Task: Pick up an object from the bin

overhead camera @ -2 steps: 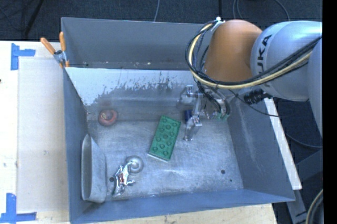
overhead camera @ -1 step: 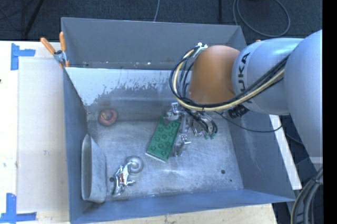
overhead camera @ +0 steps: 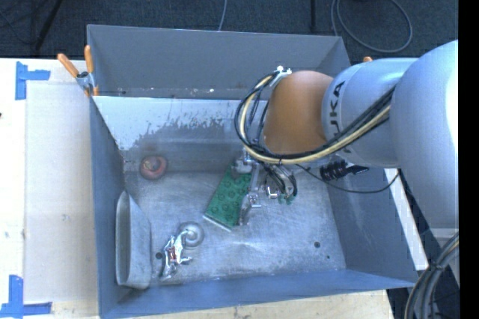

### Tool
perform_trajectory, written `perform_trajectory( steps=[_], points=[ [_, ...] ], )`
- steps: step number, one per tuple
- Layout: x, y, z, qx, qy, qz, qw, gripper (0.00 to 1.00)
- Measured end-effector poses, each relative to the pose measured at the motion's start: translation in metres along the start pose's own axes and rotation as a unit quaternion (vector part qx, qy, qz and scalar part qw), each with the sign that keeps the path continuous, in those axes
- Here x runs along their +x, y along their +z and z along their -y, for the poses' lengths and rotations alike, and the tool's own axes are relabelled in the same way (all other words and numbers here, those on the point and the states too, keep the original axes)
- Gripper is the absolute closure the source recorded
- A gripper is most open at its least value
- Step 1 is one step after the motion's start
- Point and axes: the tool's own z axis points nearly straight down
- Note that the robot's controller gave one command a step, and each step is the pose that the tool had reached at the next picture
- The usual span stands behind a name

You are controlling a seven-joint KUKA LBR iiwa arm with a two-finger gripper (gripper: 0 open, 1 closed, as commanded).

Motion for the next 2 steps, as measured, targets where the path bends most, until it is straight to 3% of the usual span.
perform_trajectory(
  steps=[1,2],
  points=[
    [-0.005,-0.004,0.000,0.000,-0.001,0.0099,1.0000,1.00],
    [-0.015,-0.155,-0.014,0.000,-0.113,-0.0060,0.9935,1.00]
  ],
)
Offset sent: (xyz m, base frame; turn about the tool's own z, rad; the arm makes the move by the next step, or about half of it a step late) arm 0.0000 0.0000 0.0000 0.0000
